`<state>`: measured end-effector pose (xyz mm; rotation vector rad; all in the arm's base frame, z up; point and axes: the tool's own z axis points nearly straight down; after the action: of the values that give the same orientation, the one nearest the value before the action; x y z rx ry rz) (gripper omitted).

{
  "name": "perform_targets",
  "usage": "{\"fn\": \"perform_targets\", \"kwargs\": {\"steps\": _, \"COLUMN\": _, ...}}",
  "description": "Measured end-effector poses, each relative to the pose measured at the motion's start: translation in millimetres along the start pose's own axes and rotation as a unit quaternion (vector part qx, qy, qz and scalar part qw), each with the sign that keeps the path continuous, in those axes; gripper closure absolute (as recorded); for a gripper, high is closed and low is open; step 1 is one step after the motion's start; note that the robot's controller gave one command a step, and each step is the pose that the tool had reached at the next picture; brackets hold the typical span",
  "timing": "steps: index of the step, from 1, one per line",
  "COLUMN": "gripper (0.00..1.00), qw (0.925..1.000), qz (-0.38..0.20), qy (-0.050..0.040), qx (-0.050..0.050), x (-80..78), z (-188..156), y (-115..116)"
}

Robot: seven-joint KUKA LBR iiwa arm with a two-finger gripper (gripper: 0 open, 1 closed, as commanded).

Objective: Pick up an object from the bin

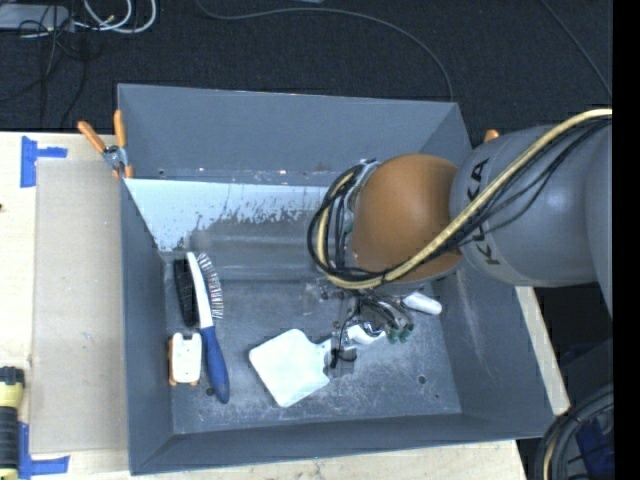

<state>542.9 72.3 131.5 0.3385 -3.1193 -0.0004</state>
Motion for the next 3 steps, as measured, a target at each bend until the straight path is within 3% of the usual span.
{"fn": "perform_targets", "kwargs": {"steps": 1, "gripper": 0.00, "qw": 0.9911, "qz": -0.133, "qy": 0.0002, "qx": -0.001, "x": 19.0, "z": 46.6, "y": -29.6}}
{"fn": "perform_targets", "kwargs": {"steps": 2, "gripper": 1.00, "qw": 0.9979, "qz": -0.065, "qy": -0.0007, "qx": 0.000, "x": -1.6, "z": 61.4, "y": -50.6}}
{"fn": "perform_targets", "kwargs": {"steps": 3, "gripper": 1.00, "qw": 0.9979, "qz": -0.065, "qy": -0.0007, "qx": 0.000, "x": -1.6, "z": 61.4, "y": -50.6}}
